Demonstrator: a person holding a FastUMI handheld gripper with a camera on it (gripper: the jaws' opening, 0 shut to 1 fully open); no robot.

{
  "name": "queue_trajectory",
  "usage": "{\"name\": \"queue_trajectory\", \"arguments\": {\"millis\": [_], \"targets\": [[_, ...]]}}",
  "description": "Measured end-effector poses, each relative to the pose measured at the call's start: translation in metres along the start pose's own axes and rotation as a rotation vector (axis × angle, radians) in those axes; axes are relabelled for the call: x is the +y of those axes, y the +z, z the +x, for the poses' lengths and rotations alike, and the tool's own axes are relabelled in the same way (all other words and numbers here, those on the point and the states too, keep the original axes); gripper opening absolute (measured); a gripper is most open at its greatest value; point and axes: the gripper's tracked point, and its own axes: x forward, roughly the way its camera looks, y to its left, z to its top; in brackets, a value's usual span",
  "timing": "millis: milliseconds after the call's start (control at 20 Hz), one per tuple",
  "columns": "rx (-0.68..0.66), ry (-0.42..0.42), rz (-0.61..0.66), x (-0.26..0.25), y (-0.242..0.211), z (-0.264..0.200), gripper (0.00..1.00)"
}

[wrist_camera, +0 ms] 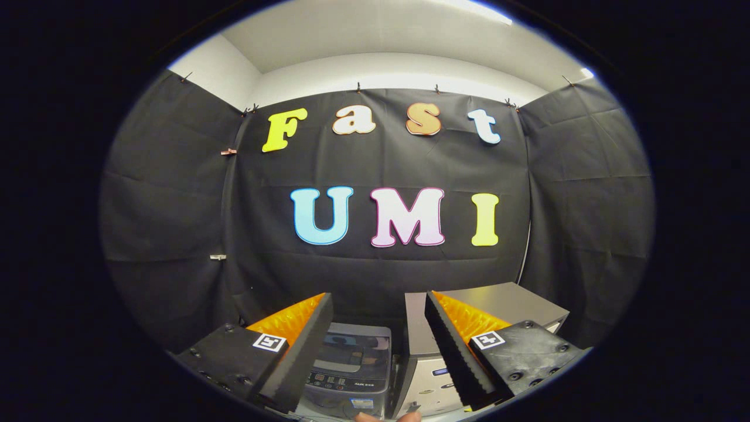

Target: Put the clothes into the washing machine and then close the washing machine lid.

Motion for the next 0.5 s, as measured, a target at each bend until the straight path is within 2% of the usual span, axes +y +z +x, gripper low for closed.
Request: {"name": "queue_trajectory", "arguments": {"millis": [500], "targets": [[-0.019, -0.028, -0.007, -0.017, 0.012, -0.005, 0.99]]}}
